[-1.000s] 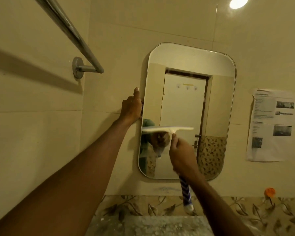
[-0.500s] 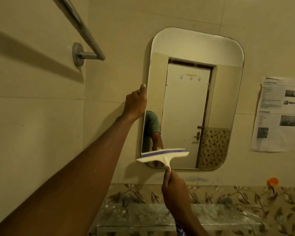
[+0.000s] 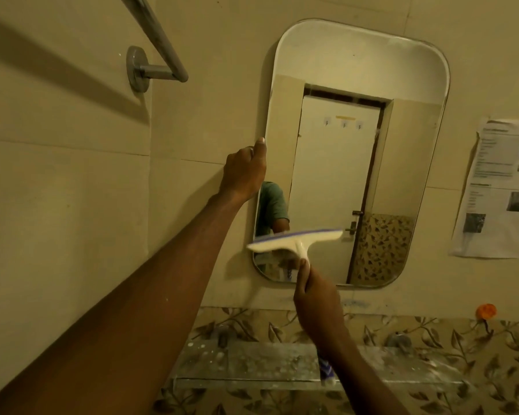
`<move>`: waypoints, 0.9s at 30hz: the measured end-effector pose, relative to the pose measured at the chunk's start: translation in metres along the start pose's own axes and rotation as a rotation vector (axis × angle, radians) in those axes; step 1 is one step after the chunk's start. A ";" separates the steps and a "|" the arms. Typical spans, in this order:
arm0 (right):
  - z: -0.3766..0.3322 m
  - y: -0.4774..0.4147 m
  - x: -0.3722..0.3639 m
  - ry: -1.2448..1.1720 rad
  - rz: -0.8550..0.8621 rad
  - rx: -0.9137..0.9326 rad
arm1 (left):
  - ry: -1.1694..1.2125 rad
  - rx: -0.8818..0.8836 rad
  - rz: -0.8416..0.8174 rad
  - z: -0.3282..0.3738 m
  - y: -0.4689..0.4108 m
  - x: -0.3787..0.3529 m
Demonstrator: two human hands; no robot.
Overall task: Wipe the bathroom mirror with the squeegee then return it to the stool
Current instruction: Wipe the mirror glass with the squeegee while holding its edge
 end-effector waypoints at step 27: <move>0.122 0.034 0.048 0.515 -0.212 -0.035 | -0.114 -0.007 0.149 -0.011 0.021 -0.007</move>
Point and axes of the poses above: each hand's wrist, its own y-axis away from the middle knuckle, its own x-axis out of the back of the hand, z = x × y, the point moved 9 cm from there along -y, towards the middle knuckle, and after that the axes turned 5 degrees about -x, right-handed, at the moved point
